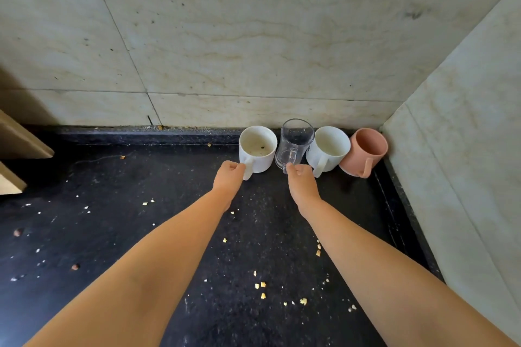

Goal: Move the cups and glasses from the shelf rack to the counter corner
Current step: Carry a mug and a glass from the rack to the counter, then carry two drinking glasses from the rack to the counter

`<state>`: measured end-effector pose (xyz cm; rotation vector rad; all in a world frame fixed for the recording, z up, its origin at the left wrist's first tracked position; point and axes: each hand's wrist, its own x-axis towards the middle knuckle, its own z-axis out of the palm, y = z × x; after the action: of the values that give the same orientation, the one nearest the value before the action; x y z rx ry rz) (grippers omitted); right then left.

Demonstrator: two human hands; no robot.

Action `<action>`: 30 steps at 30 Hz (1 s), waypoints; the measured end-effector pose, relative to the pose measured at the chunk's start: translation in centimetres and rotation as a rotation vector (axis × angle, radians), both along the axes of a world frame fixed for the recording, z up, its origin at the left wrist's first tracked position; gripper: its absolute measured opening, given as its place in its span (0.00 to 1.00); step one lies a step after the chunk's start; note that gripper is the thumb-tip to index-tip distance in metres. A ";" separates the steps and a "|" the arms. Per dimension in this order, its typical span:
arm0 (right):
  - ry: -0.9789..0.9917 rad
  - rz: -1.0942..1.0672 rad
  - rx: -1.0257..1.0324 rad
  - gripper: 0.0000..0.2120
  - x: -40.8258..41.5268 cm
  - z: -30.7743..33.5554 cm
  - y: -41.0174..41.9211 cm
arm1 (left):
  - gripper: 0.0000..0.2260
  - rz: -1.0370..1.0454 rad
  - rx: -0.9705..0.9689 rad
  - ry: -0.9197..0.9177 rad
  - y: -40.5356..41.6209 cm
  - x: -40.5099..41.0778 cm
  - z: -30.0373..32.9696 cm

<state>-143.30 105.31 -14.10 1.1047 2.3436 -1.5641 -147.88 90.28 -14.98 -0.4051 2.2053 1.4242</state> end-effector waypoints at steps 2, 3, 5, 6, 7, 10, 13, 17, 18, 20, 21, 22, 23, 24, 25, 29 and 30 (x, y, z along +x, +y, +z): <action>-0.069 0.007 -0.022 0.20 1.6 0.6 -0.4 | 0.14 -0.094 -0.118 0.010 -1.1 1.1 1.0; -0.104 0.032 -0.022 0.20 2.4 0.9 -0.5 | 0.14 -0.155 -0.180 0.019 -1.6 1.7 1.4; -0.144 0.148 0.058 0.20 3.9 1.7 -1.0 | 0.14 -0.255 -0.281 0.073 -2.7 3.5 2.2; -0.149 0.228 0.128 0.20 4.4 1.9 -1.3 | 0.14 -0.292 -0.318 0.105 -3.2 4.3 2.4; -0.141 0.319 0.206 0.19 5.0 2.1 -1.6 | 0.14 -0.318 -0.343 0.130 -3.8 5.1 2.6; -0.087 0.593 0.415 0.19 6.3 2.7 -3.1 | 0.14 -0.336 -0.394 0.187 -5.9 7.5 3.4; 0.023 0.844 0.654 0.20 7.0 3.4 -5.5 | 0.14 -0.307 -0.463 0.245 -8.9 10.1 4.3; 0.203 1.085 0.806 0.20 7.9 4.7 -9.8 | 0.14 -0.246 -0.621 0.304 -14.0 14.0 5.3; 0.238 1.143 0.822 0.20 8.2 5.0 -10.9 | 0.14 -0.225 -0.667 0.318 -15.3 14.8 5.4; 0.320 1.270 0.860 0.20 9.0 5.7 -13.8 | 0.14 -0.148 -0.745 0.321 -18.5 17.1 6.2; 0.344 1.312 0.872 0.21 9.3 5.9 -15.0 | 0.14 -0.116 -0.767 0.315 -19.8 17.9 6.5; 0.366 1.349 0.879 0.21 9.7 6.2 -16.3 | 0.15 -0.083 -0.784 0.314 -20.9 18.9 6.8; 0.400 1.395 0.891 0.21 10.2 6.7 -17.9 | 0.15 -0.041 -0.800 0.310 -22.4 20.3 7.3; 0.429 1.431 0.895 0.21 10.7 7.1 -19.3 | 0.15 -0.010 -0.815 0.315 -23.5 21.5 7.8; 0.453 1.464 0.893 0.21 11.2 7.5 -20.5 | 0.15 0.012 -0.833 0.319 -24.4 22.5 8.1; 0.565 1.607 0.890 0.20 15.0 8.6 -27.1 | 0.15 0.108 -0.911 0.313 -29.3 29.6 9.4; 0.578 1.634 0.893 0.20 16.1 8.7 -28.4 | 0.15 0.132 -0.923 0.303 -30.3 31.4 9.5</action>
<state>-127.25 76.89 -5.40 -1.3193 2.7097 -0.1393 -116.45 59.96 -5.44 -0.6696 3.0464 0.4367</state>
